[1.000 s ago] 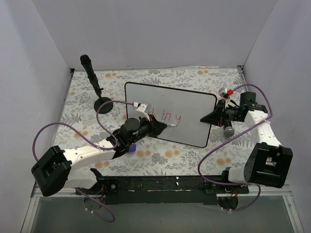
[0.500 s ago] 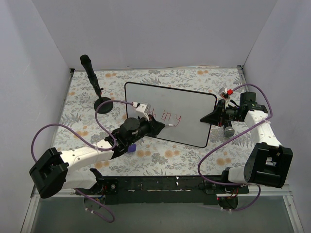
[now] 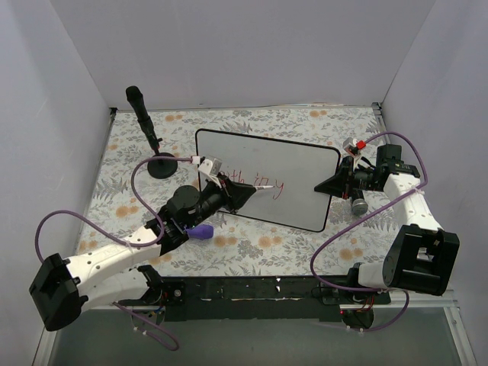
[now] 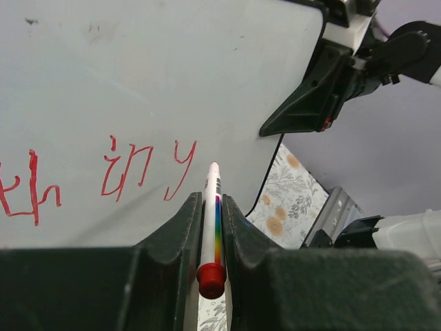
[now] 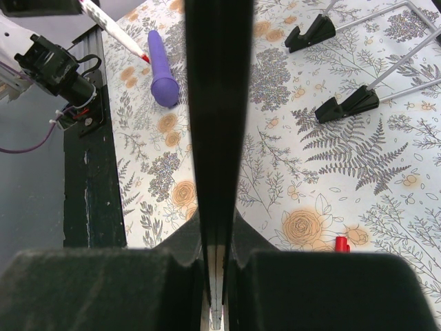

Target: Write a sentence on the whiteboard

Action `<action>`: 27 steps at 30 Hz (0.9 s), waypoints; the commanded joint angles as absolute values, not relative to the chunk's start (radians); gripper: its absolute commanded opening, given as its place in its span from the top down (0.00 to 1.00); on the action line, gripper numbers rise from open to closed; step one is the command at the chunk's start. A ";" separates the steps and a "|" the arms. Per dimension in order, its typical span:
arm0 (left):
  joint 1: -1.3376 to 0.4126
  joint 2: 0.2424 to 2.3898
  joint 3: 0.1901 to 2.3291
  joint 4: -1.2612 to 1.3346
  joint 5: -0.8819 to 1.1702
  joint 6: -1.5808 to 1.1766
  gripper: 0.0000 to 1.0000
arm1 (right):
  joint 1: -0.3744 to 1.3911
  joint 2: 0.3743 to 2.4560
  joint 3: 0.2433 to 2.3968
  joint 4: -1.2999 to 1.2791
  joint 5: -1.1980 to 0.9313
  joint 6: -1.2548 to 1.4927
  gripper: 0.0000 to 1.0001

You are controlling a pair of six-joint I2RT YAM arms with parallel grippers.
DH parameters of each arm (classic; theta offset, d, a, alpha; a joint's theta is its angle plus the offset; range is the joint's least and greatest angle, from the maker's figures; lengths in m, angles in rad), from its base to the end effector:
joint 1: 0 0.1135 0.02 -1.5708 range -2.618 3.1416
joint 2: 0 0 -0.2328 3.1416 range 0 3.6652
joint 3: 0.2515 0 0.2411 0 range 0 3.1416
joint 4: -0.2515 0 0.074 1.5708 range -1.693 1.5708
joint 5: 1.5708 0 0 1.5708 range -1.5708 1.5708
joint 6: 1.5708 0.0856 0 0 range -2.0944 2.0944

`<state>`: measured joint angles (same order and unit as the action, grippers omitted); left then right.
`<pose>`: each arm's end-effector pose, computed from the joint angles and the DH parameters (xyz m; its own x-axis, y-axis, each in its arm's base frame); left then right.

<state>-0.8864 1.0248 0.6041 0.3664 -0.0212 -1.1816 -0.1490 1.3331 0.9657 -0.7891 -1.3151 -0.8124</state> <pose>0.1886 -0.2283 0.2632 -0.7173 -0.5840 -0.3800 0.2571 0.2850 -0.9234 0.2528 0.0458 0.2243 -0.3703 -0.1301 -0.9198 -0.8962 0.3104 0.3169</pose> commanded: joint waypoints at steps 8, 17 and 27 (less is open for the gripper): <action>-0.885 0.923 0.565 0.337 0.060 -1.181 1.00 | -0.141 1.296 0.956 -0.767 -1.284 -0.825 0.99; -0.887 0.946 0.546 0.387 0.080 -1.192 1.00 | -0.141 1.299 0.956 -0.764 -1.285 -0.827 0.99; -0.911 1.029 0.561 0.489 0.068 -1.186 1.00 | -0.141 1.301 0.957 -0.764 -1.290 -0.827 0.99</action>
